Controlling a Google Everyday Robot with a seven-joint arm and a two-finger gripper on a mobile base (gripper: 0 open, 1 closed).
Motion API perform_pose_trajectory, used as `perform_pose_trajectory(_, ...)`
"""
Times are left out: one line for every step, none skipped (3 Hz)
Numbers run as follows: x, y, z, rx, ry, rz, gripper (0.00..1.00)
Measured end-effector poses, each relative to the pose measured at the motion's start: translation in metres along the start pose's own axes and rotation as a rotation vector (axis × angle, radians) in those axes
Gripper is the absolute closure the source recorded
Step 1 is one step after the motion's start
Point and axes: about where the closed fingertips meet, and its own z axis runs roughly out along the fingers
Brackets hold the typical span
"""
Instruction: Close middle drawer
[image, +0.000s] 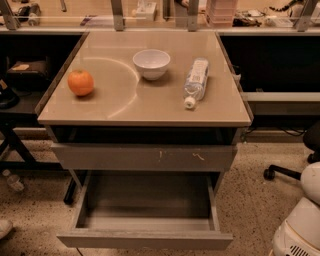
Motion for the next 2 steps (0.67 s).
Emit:
perform_pose_trajectory(0.005,-0.01,0.018,-0.01,-0.04,0.001,1.0)
perform_pose_trajectory(0.007,-0.039,0.048,-0.04,-0.101,0.053,1.0)
